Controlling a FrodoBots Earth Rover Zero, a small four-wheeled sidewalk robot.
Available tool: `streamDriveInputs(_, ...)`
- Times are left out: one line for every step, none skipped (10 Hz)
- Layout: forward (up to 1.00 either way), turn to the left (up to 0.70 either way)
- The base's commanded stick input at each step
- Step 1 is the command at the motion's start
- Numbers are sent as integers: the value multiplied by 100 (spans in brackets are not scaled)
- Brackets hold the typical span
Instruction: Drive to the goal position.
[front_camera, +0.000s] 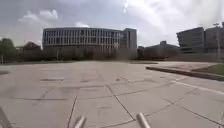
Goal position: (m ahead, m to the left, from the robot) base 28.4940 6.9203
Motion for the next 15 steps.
streamDriveInputs(100, 0)
streamDriveInputs(100, 0)
streamDriveInputs(100, 0)
streamDriveInputs(100, 9)
streamDriveInputs(100, 27)
streamDriveInputs(100, 27)
streamDriveInputs(100, 21)
streamDriveInputs(100, 2)
streamDriveInputs(100, 0)
streamDriveInputs(100, 0)
streamDriveInputs(100, 0)
streamDriveInputs(100, 0)
streamDriveInputs(100, 0)
streamDriveInputs(100, 0)
streamDriveInputs(100, 0)
